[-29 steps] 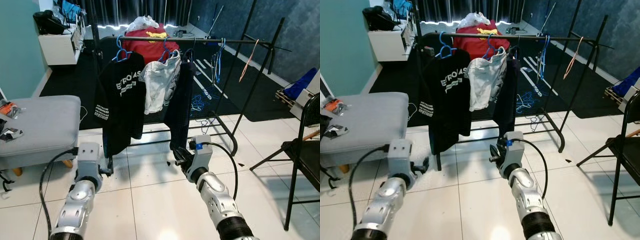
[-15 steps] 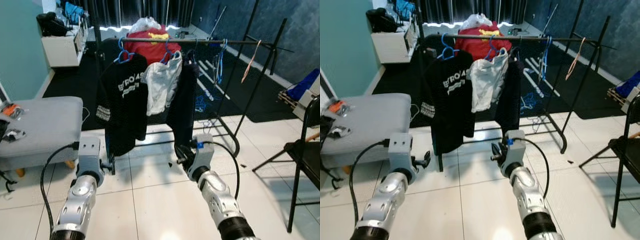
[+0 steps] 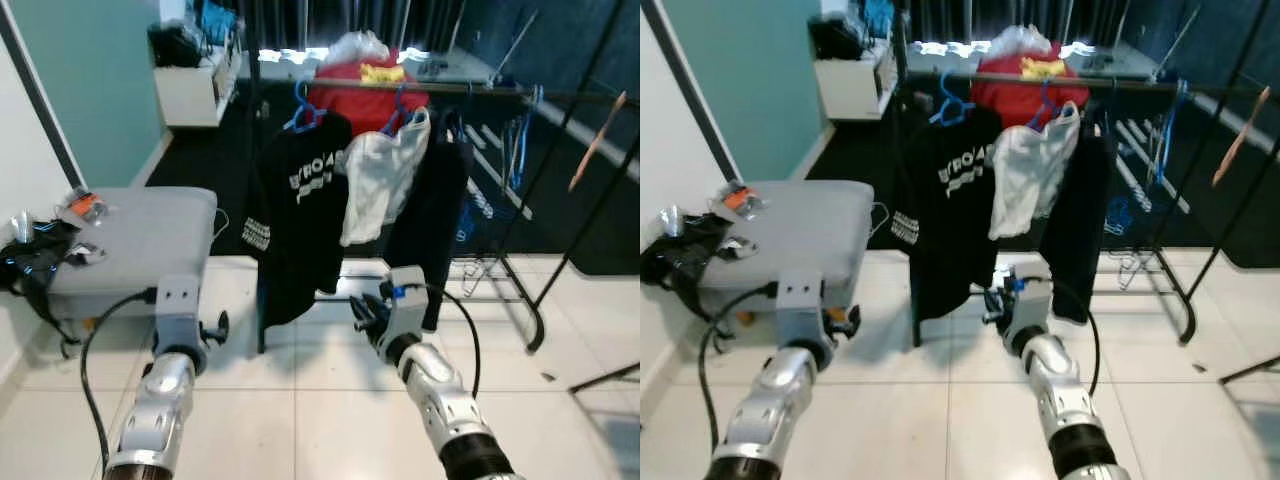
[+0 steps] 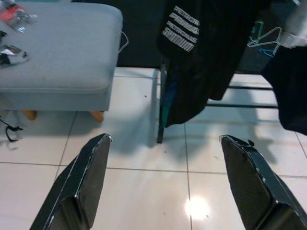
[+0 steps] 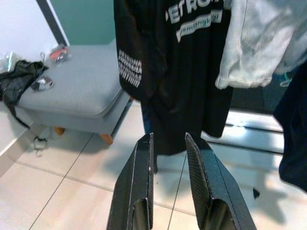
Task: Hang hanger
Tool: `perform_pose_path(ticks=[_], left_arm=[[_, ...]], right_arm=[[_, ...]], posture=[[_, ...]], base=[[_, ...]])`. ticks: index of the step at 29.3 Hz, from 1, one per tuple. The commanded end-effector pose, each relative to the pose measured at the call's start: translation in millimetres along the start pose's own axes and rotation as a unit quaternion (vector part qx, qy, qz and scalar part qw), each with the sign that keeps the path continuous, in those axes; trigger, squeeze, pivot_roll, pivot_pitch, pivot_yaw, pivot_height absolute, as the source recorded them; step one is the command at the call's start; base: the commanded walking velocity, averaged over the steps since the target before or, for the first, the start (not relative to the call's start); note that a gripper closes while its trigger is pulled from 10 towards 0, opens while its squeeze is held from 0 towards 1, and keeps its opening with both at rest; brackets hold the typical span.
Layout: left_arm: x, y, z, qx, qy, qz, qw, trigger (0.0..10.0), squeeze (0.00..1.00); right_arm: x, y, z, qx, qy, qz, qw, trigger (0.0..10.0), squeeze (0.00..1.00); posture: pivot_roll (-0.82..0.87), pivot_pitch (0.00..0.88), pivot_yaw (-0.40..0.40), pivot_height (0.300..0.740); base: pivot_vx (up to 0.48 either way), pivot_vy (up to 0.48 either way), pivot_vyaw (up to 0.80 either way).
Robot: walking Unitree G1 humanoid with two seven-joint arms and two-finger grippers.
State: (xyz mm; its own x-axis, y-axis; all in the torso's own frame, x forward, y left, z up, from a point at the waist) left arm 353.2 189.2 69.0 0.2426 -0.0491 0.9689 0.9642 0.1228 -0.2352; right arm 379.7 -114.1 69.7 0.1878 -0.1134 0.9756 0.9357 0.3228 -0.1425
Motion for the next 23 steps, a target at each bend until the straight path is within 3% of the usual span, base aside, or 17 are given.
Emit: perform_pose_path(ticks=[1,23], left_arm=[[-1.6,-1.2,0.6,0.003,-0.003,0.004,1.0,10.0,0.0],[1.9,0.8,-1.6,0.002,-0.009,0.005,1.0,10.0,0.0]], right_arm=[[-4.4,-0.1,4.9,0.006,0.007,0.006,1.0,10.0,0.0],[20.1,4.4,6.1,0.011,-0.001,-0.028,1.0,10.0,0.0]], posture=[[-0.08,0.0,-0.064,0.74],[-0.09,0.0,-0.056,0.74]], base=[[0.274,0.0,0.0],[0.275,0.0,0.0]])
Point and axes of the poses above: a point about 5 cm out from each wrist's last joint towards the gripper, its own y axis pointing out of the wrist towards the gripper, its own x axis along the axis of the wrist's last joint, z = x × y, the point moved 6 cm from there along y, pointing out of the wrist towards the gripper, and after that the axes turned 3 degrees about y, right-handed, at the moved point
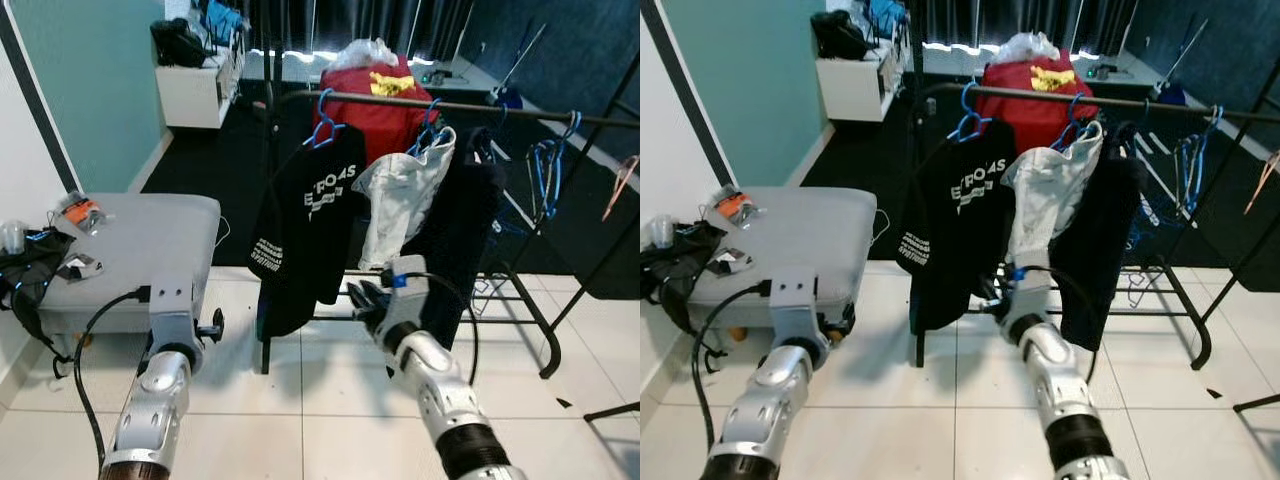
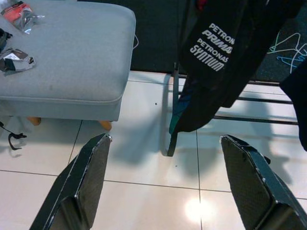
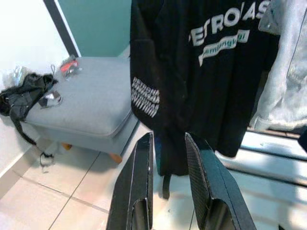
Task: Hang hanger
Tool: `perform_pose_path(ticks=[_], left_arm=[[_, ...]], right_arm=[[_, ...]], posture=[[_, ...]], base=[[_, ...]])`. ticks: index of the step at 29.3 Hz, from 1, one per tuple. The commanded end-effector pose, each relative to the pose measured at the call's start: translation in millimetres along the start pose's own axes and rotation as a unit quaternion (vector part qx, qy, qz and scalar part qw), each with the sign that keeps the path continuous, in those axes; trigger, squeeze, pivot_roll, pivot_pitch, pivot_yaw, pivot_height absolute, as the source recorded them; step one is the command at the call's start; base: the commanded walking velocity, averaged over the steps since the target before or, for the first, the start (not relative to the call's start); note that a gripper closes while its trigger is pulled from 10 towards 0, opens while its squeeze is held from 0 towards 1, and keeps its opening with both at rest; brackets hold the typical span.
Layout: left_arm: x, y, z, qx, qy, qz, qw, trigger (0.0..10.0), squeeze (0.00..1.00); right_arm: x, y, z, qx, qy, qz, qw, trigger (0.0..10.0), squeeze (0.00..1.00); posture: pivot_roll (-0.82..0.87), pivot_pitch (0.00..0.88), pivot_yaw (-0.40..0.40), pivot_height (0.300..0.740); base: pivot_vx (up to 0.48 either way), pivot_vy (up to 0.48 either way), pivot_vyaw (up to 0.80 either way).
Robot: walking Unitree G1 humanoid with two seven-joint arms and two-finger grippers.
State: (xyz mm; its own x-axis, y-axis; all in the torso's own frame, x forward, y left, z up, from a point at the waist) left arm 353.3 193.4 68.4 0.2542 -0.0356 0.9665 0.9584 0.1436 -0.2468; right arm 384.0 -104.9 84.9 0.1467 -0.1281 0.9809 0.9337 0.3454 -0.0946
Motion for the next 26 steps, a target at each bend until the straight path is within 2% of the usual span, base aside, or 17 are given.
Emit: perform_pose_path(ticks=[1,6,12,16,21,26], left_arm=[[2.6,-0.1,-5.7,-0.008,-0.003,-0.002,1.0,10.0,0.0],[3.7,0.7,-6.4,-0.01,-0.003,-0.003,1.0,10.0,0.0],[6.4,1.6,-7.4,-0.013,-0.001,-0.006,1.0,10.0,0.0],[5.4,1.1,-6.9,-0.013,-0.002,-0.004,1.0,10.0,0.0],[6.5,1.8,-7.5,-0.015,-0.002,-0.005,1.0,10.0,0.0],[7.6,2.0,-8.3,-0.016,-0.002,-0.006,1.0,10.0,0.0]], right_arm=[[5.6,-0.3,-3.7,-0.003,-0.001,-0.006,1.0,10.0,0.0],[10.7,0.9,-4.0,-0.004,-0.001,-0.015,1.0,10.0,0.0],[27.4,3.5,-4.5,-0.001,-0.016,-0.037,0.999,10.0,0.0],[51.9,6.8,-2.5,0.008,-0.055,-0.065,0.996,10.0,0.0],[68.9,9.8,-1.9,0.007,-0.057,-0.084,0.995,10.0,0.0],[75.1,10.6,-0.5,0.009,-0.06,-0.091,0.994,10.0,0.0]], posture=[[-0.09,0.0,-0.056,0.74],[-0.09,0.0,-0.054,0.74],[-0.09,0.0,-0.054,0.74],[-0.09,0.0,-0.051,0.74],[-0.09,0.0,-0.049,0.74],[-0.09,0.0,-0.051,0.74]], base=[[0.277,0.0,0.0],[0.28,0.0,0.0],[0.286,0.0,0.0],[0.288,0.0,0.0],[0.287,0.0,0.0],[0.294,0.0,0.0]])
Point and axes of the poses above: a point about 5 cm out from each wrist's last joint towards the gripper, its own y axis pointing out of the wrist towards the gripper, its own x axis along the axis of the wrist's last joint, z = x × y, the point moved 6 cm from there along y, pointing out of the wrist towards the gripper, and after that the axes turned 3 degrees about y, right-handed, at the moved point
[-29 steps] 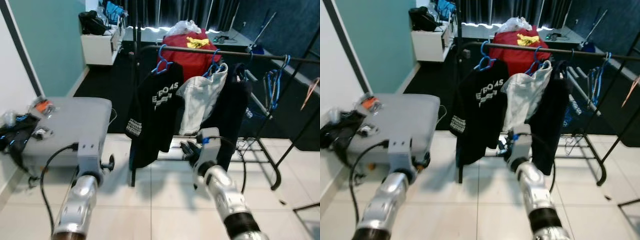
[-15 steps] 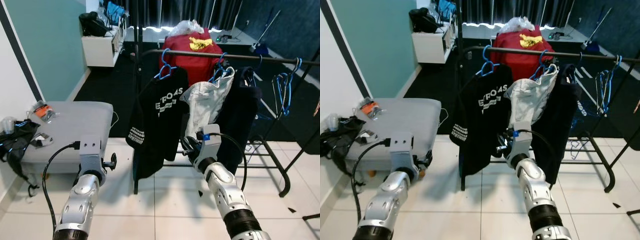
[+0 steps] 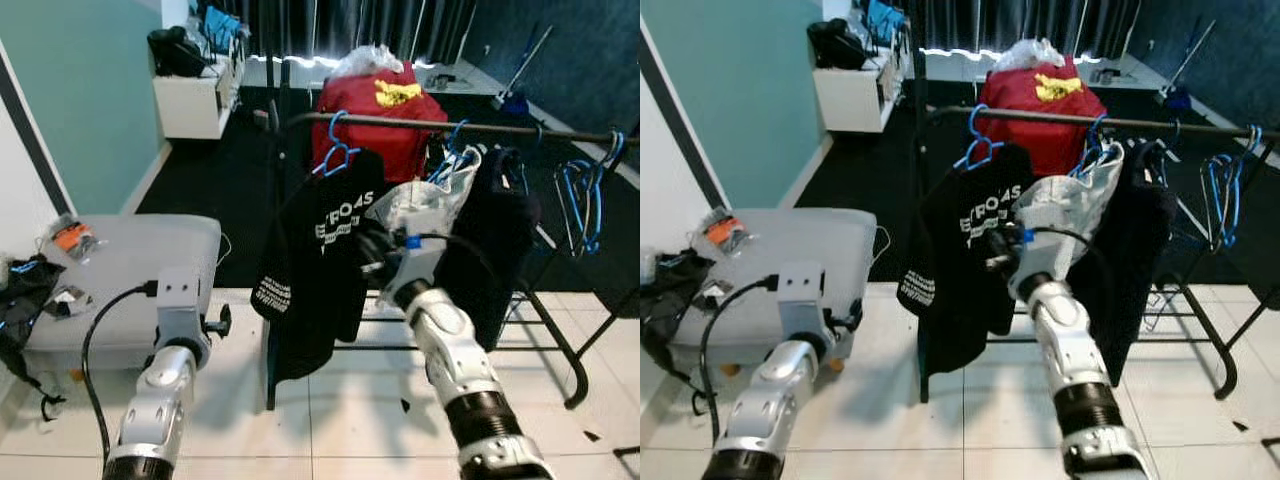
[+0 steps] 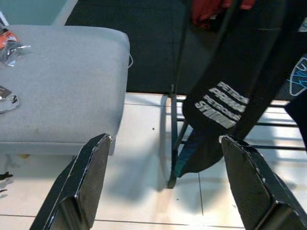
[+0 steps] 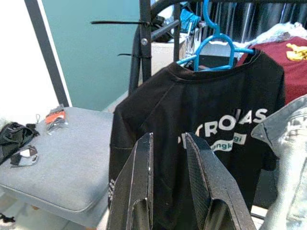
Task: Hang hanger
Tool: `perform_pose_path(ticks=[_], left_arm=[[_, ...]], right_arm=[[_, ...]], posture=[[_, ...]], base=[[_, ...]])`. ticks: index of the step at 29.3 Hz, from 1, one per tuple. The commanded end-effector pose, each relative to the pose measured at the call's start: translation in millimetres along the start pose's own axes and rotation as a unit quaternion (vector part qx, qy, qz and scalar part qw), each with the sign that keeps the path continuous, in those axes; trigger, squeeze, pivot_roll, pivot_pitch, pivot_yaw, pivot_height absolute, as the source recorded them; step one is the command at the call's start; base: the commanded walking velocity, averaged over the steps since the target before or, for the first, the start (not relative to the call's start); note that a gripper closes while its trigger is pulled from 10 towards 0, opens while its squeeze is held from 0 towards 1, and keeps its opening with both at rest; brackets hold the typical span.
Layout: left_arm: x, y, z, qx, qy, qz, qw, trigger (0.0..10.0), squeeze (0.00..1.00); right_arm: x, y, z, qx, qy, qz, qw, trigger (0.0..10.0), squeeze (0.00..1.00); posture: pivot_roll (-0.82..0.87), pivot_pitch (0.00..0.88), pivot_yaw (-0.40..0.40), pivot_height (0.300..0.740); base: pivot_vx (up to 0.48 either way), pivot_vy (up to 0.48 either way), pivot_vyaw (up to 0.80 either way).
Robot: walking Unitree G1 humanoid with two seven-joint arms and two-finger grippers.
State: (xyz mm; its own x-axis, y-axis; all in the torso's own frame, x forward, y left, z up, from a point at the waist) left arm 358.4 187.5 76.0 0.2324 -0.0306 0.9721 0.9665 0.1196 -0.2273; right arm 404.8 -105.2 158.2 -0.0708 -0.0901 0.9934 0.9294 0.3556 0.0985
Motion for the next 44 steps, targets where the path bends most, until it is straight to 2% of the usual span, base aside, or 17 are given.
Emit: perform_pose_path(ticks=[1,17,18,19,20,21,24,25,35,40,42,43,44], left_arm=[[-1.2,-0.3,-2.2,-0.004,0.002,0.004,1.0,10.0,0.0],[-1.5,-0.7,-0.2,-0.004,0.002,0.004,1.0,10.0,0.0],[-1.7,-0.2,-1.3,-0.006,0.002,0.004,1.0,10.0,0.0],[-1.7,-0.2,-1.3,-0.006,0.002,0.004,1.0,10.0,0.0],[-1.7,0.2,-2.1,-0.008,0.002,0.004,1.0,10.0,0.0],[-1.5,0.7,-2.7,-0.009,0.003,0.003,1.0,10.0,0.0],[-1.2,1.1,-2.9,-0.009,0.003,0.003,1.0,10.0,0.0],[-0.9,1.4,-2.6,-0.009,0.003,0.002,1.0,10.0,0.0],[-1.0,0.6,-2.2,-0.009,0.003,0.001,1.0,10.0,0.0],[-1.0,0.3,-2.2,-0.01,0.003,0.001,1.0,10.0,0.0],[-0.9,0.3,-1.9,-0.008,0.003,0.0,1.0,10.0,0.0],[-0.9,0.3,-1.8,-0.008,0.003,0.0,1.0,10.0,0.0],[-1.0,0.1,-1.3,-0.006,0.004,-0.001,1.0,10.0,0.0]], right_arm=[[1.4,-1.6,-5.9,-0.007,-0.006,0.003,1.0,10.0,0.0],[5.0,-0.9,-10.9,-0.021,-0.01,-0.003,1.0,10.0,0.0],[7.2,-2.7,-23.7,-0.052,-0.017,-0.006,0.998,10.0,0.0],[7.2,-2.7,-23.7,-0.052,-0.017,-0.006,0.998,10.0,0.0],[8.8,-3.9,-31.2,-0.07,-0.019,-0.009,0.997,10.0,0.0],[10.3,-4.7,-35.3,-0.077,-0.015,-0.012,0.997,10.0,0.19],[12.5,-5.5,-37.4,-0.081,-0.011,-0.017,0.996,10.0,0.19],[15.1,-6.1,-37.6,-0.082,-0.006,-0.024,0.996,10.0,1.0],[24.9,-5.8,-37.2,-0.084,-0.014,-0.043,0.995,10.0,1.0],[27.8,-4.9,-42.0,-0.101,-0.024,-0.045,0.994,10.0,1.0],[30.8,-3.4,-42.0,-0.101,-0.025,-0.048,0.993,10.0,0.31],[31.9,-3.0,-41.3,-0.099,-0.024,-0.05,0.993,10.0,0.31],[32.7,-2.7,-39.7,-0.096,-0.022,-0.052,0.994,10.0,0.1]], posture=[[-0.09,0.0,-0.051,0.74],[-0.08,0.0,-0.051,0.74],[-0.09,0.0,-0.047,0.74],[-0.09,0.0,-0.047,0.74],[-0.09,0.0,-0.047,0.74],[-0.09,0.0,-0.048,0.74],[-0.09,0.0,-0.048,0.74],[-0.08,0.0,-0.047,0.74],[-0.09,0.0,-0.048,0.74],[-0.08,0.0,-0.049,0.74],[-0.09,0.0,-0.049,0.74],[-0.08,0.0,-0.048,0.74],[-0.08,0.0,-0.048,0.74]], base=[[0.292,0.0,0.0],[0.298,0.0,0.0],[0.3,0.0,0.0],[0.3,0.0,0.0],[0.3,0.0,0.0],[0.3,0.0,0.0],[0.3,0.0,0.0],[0.3,0.0,0.0],[0.297,0.0,0.0],[0.3,0.0,0.0],[0.129,0.0,0.0],[0.0,0.0,0.0],[0.0,0.0,0.0]])
Point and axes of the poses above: a point about 5 cm out from each wrist's last joint towards the gripper, its own y axis pointing out of the wrist towards the gripper, its own x axis along the axis of the wrist's last joint, z = x × y, the point moved 6 cm from there along y, pointing out of the wrist towards the gripper, and after that the axes turned 3 degrees about y, right-handed, at the moved point
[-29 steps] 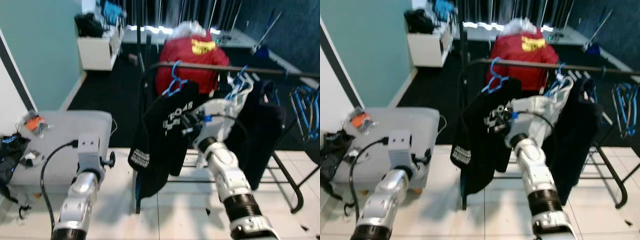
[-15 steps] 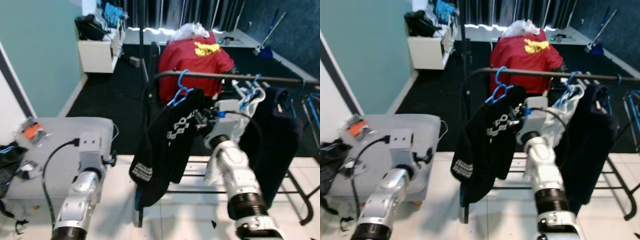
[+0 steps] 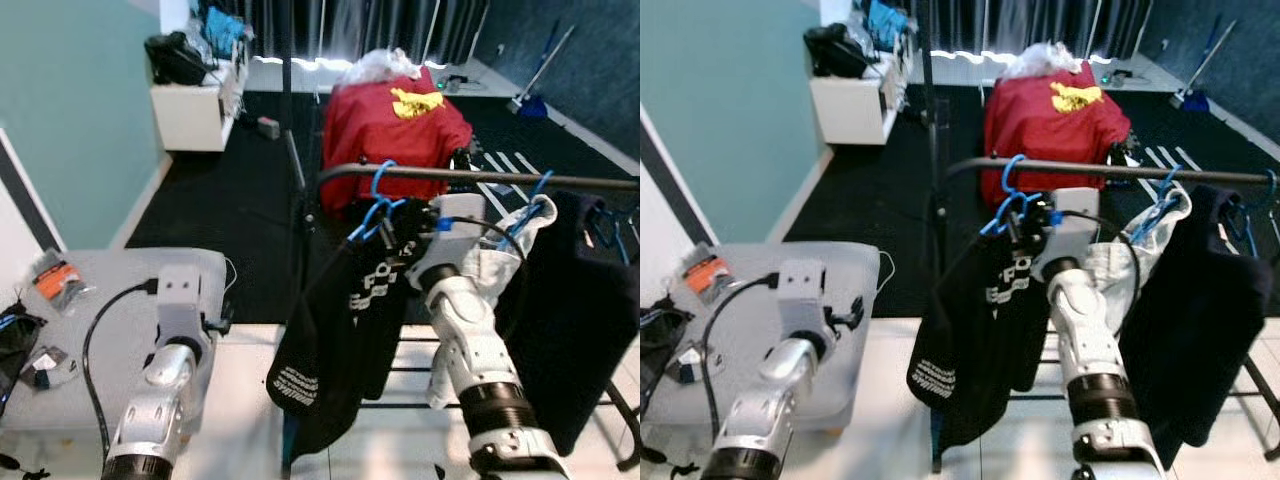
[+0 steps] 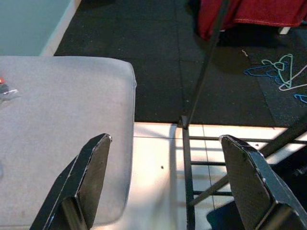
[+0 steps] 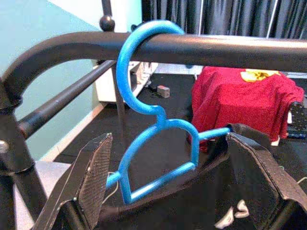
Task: Hang hanger
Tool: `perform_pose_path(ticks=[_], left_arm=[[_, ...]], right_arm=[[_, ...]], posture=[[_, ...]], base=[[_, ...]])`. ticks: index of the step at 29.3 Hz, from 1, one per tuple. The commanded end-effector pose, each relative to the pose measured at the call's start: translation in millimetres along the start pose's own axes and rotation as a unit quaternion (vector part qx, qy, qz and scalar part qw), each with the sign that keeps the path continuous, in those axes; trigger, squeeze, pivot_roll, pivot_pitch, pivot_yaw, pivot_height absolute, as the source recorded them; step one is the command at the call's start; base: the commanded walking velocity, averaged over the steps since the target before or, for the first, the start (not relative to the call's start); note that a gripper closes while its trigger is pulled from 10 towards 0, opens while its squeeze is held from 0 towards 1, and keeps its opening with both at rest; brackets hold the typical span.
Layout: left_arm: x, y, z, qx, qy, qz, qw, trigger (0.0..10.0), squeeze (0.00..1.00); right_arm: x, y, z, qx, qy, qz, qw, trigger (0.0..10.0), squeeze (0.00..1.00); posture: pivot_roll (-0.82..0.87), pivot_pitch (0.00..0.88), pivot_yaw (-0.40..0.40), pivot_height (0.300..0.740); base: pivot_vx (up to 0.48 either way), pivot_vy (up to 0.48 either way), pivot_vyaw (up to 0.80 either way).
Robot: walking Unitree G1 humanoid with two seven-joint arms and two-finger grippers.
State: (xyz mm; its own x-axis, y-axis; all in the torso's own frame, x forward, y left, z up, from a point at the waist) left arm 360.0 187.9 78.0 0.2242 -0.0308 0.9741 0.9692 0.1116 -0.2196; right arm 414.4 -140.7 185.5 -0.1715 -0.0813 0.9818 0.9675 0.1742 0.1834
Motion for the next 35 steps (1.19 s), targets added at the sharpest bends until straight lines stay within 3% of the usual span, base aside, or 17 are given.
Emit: perform_pose_path(ticks=[1,2,4,26,29,35], left_arm=[[-3.4,-1.1,-1.3,-0.002,0.004,0.003,1.0,10.0,0.0],[-3.4,-1.1,-1.3,-0.002,0.004,0.003,1.0,10.0,0.0],[-4.1,-1.7,-0.5,0.0,0.004,0.004,1.0,10.0,0.0],[-5.3,-3.0,-1.3,-0.005,0.008,0.006,1.0,10.0,0.0],[-4.4,-2.1,-2.5,-0.012,0.015,0.006,1.0,10.0,0.0],[-4.4,-1.9,-2.7,-0.013,0.017,0.006,1.0,10.0,0.0]], right_arm=[[3.4,-0.6,-4.1,-0.004,-0.003,-0.006,1.0,10.0,0.1],[3.4,-0.6,-4.1,-0.004,-0.003,-0.006,1.0,10.0,0.1],[2.9,-0.9,-1.5,-0.001,0.0,-0.006,1.0,10.0,0.0],[-10.1,-1.4,7.7,0.006,0.018,0.022,1.0,10.0,0.0],[-22.3,7.0,9.1,0.016,0.026,0.066,0.997,10.0,0.0],[-25.5,10.7,10.8,0.023,0.025,0.08,0.996,10.0,0.0]], posture=[[-0.08,0.0,-0.048,0.74],[-0.08,0.0,-0.048,0.74],[-0.08,0.0,-0.049,0.74],[-0.08,0.0,-0.045,0.74],[-0.08,0.0,-0.042,0.74],[-0.08,0.0,-0.043,0.74]], base=[[0.0,0.0,0.0],[0.0,0.0,0.0],[0.0,0.0,0.0],[0.0,0.0,0.0],[0.0,0.0,0.0],[0.0,0.0,0.0]])
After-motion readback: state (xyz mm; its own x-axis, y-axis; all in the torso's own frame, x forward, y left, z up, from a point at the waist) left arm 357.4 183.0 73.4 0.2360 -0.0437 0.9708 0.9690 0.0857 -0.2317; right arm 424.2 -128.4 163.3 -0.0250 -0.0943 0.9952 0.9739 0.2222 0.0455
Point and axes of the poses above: a point about 5 cm out from each wrist's last joint towards the gripper, its own y axis pointing out of the wrist towards the gripper, its own x axis along the axis of the wrist's last joint, z = x × y, the point moved 6 cm from there along y, pointing out of the wrist towards the gripper, and after that the axes turned 3 degrees about y, right-handed, at the moved point
